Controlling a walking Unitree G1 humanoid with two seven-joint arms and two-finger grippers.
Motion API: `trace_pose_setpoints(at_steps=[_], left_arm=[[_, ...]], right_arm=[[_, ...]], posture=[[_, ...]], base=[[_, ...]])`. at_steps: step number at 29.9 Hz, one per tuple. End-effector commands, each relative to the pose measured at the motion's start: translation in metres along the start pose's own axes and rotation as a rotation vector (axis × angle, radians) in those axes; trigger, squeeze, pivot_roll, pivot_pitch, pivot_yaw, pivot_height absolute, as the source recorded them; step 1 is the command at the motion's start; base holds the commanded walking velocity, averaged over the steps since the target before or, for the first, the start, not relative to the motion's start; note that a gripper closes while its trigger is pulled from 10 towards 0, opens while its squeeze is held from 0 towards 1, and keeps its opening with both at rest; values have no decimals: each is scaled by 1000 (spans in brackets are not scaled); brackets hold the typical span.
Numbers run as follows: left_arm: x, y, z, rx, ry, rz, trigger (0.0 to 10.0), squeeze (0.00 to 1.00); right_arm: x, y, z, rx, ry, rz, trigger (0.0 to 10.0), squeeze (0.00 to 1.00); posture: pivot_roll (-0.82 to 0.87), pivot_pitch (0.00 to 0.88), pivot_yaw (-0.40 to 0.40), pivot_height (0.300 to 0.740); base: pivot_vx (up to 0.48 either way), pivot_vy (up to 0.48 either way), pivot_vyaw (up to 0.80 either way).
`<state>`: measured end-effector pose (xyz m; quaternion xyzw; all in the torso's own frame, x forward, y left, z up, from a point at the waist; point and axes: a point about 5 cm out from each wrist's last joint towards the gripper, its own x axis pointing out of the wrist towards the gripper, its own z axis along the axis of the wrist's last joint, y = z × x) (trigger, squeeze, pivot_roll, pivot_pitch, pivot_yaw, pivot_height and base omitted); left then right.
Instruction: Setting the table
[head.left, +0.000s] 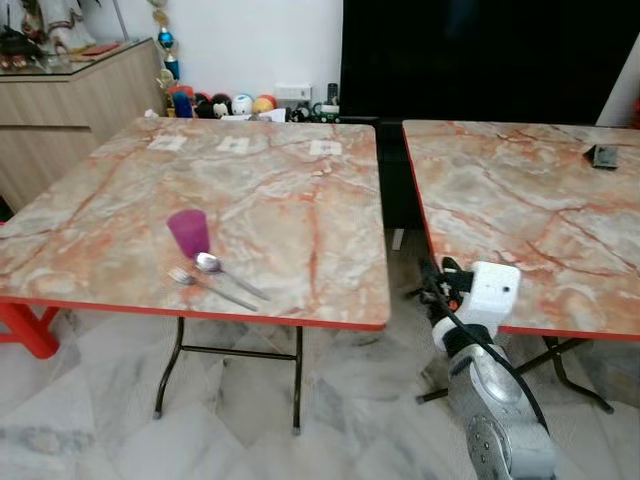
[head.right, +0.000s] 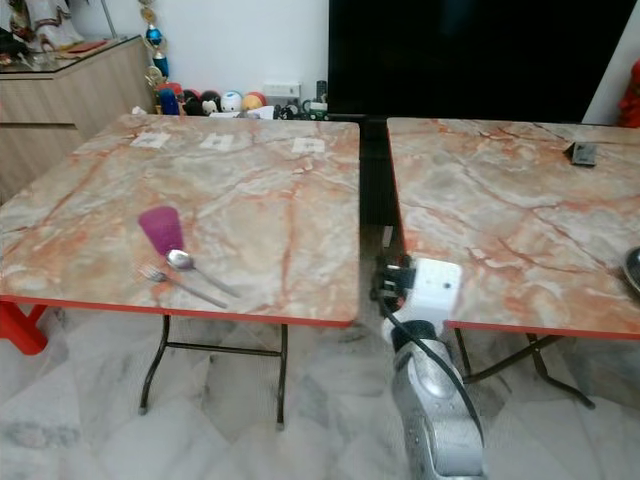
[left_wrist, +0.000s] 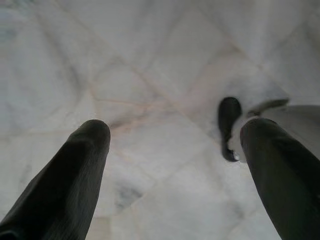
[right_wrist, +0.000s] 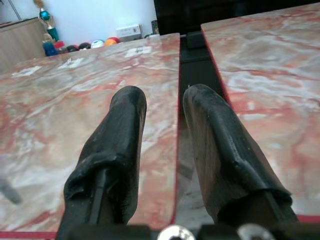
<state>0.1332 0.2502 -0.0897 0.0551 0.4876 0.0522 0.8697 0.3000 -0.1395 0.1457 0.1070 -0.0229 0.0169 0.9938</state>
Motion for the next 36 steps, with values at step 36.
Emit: trace_pose_setpoints(at_steps=[36], left_arm=[[1,-6,-1,-30,11,-4,10000,0]], right_arm=[[2,-3,3,-7,-6,-10,10000,0]], posture=[[-10,0,20,740]], base=[[0,367,0]])
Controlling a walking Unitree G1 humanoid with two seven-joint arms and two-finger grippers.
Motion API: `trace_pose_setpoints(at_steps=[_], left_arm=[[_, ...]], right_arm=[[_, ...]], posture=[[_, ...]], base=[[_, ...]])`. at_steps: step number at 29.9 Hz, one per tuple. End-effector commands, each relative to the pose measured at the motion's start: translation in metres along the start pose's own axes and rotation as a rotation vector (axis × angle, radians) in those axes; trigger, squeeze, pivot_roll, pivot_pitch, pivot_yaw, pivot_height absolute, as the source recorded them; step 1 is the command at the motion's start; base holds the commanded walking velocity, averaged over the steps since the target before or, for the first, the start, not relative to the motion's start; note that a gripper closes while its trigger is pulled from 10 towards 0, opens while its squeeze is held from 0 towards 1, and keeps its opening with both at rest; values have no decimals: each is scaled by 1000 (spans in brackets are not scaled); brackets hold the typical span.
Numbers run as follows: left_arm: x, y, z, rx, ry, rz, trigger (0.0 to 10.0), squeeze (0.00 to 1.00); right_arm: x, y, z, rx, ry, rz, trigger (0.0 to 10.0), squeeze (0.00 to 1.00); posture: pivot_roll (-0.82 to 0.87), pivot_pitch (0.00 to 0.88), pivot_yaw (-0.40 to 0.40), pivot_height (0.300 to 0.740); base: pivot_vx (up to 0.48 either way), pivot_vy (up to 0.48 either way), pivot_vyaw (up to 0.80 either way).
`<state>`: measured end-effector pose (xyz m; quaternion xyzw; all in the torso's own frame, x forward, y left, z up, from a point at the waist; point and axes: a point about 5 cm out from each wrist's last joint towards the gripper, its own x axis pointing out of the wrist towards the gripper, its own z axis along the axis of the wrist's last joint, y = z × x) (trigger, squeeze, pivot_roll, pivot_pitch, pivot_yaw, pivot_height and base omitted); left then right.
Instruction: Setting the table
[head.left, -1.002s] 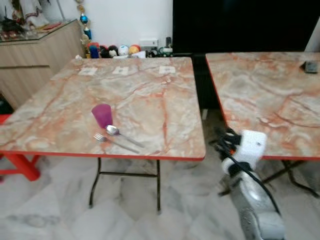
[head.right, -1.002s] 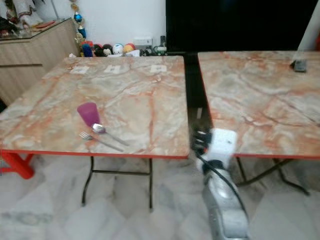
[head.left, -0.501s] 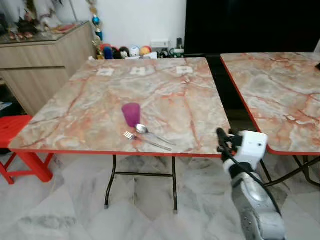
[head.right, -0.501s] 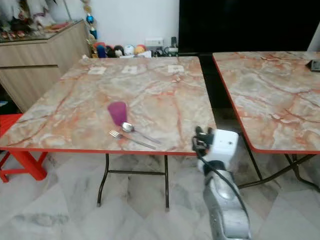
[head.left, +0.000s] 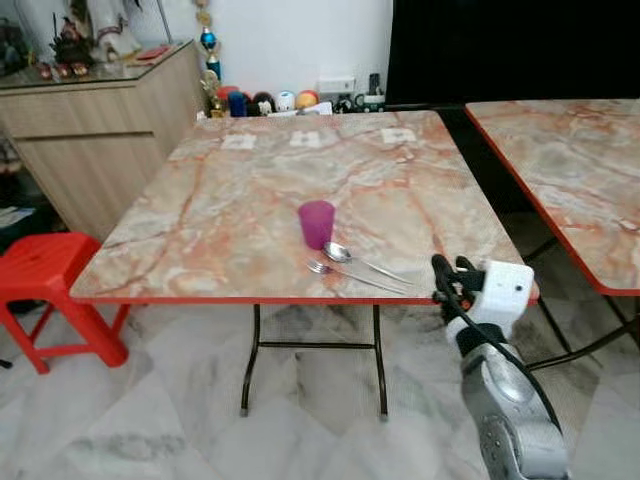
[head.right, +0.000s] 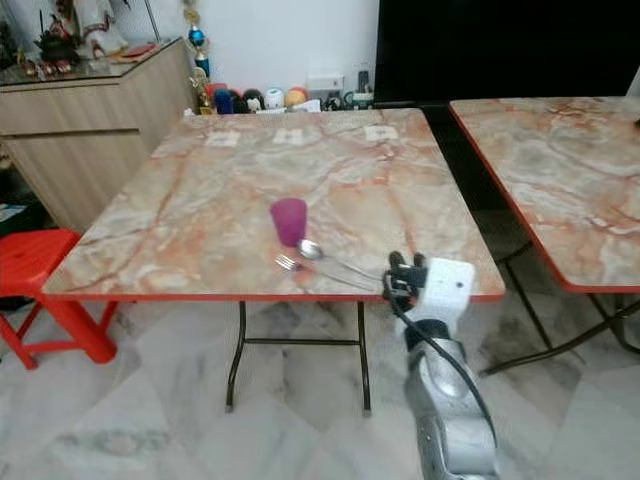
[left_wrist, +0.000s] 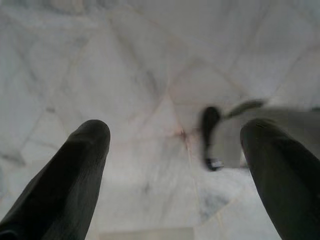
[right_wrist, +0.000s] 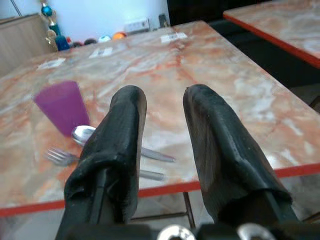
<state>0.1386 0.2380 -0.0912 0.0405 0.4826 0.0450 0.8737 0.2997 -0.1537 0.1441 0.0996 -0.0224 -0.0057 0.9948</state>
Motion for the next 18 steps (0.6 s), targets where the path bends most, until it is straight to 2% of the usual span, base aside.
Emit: trace_pose_setpoints(at_steps=[1,18], left_arm=[[-2,6,-5,-11,23,23,10000,0],[-2,4,-6,-18,24,2,10000,0]], right_arm=[[2,12,1,10,-2,35,10000,0],[3,13,0,12,1,39,10000,0]], posture=[[-10,0,20,740],[-7,0,18,740]], base=[[0,315,0],[0,0,0]])
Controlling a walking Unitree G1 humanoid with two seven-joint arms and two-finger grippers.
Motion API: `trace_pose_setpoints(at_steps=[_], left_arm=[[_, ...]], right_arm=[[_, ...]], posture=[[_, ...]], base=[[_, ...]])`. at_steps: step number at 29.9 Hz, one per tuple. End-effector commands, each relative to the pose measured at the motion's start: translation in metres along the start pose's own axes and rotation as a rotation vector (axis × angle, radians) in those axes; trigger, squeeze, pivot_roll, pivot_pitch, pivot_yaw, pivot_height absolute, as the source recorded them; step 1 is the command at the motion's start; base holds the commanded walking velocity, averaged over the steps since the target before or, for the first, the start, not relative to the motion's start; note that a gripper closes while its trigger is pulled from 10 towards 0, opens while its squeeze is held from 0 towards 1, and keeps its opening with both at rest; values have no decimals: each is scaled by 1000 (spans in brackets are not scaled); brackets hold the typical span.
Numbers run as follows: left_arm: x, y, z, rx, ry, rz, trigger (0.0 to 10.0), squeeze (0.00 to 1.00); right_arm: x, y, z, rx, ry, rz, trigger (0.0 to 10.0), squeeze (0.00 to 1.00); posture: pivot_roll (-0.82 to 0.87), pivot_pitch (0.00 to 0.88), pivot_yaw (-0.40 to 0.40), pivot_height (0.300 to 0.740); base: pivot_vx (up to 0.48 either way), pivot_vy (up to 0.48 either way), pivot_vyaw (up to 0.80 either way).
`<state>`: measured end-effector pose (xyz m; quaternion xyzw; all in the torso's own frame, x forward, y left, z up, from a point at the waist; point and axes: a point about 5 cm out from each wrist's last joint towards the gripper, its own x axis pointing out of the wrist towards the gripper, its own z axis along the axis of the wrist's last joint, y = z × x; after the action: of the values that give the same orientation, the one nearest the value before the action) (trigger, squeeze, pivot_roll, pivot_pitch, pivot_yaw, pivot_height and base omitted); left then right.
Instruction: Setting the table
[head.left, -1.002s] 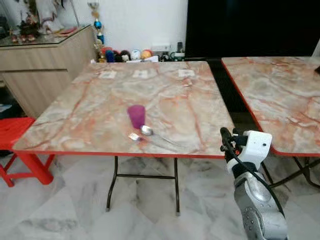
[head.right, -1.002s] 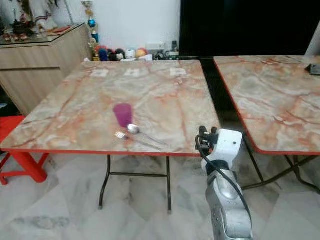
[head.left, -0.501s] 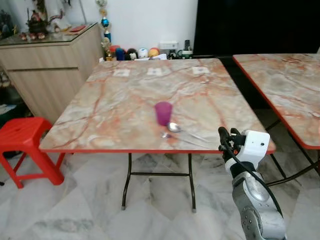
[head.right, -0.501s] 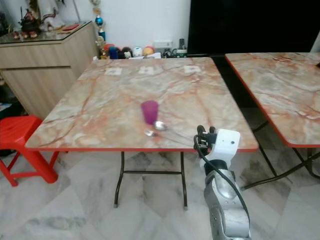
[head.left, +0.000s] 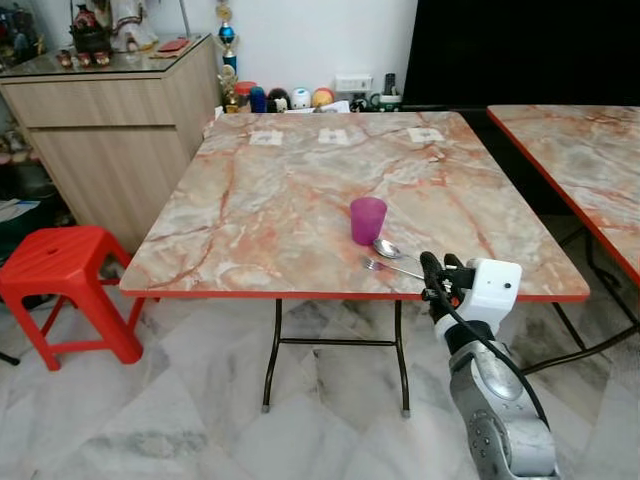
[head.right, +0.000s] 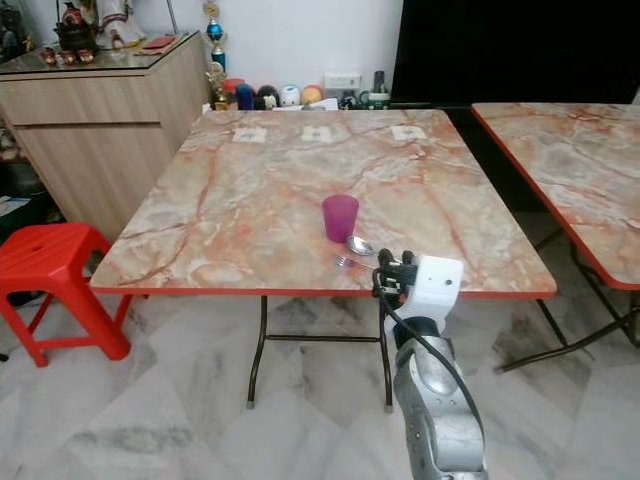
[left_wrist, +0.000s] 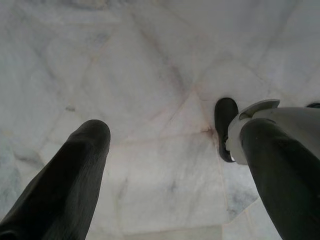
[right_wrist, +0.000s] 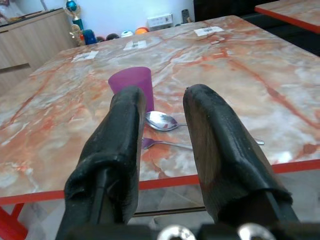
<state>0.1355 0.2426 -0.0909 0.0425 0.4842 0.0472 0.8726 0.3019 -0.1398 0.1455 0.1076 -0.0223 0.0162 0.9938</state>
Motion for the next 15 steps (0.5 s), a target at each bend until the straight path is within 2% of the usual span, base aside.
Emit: trace_pose_setpoints(at_steps=[1,8,15], left_arm=[[0,-1,-3,-20,19,-4,10000,0],[1,-5,0,-28,15,-16,10000,0],[2,-12,1,-26,12,-26,10000,0]], right_arm=[[1,-1,2,-5,-4,-4,10000,0],[1,-1,1,-7,-3,-4,10000,0],[1,-1,1,-7,-5,-1,10000,0]], posture=[[-7,0,19,740],[-6,0,21,740],[-7,0,20,740]], base=[[0,0,0],[0,0,0],[250,0,0]])
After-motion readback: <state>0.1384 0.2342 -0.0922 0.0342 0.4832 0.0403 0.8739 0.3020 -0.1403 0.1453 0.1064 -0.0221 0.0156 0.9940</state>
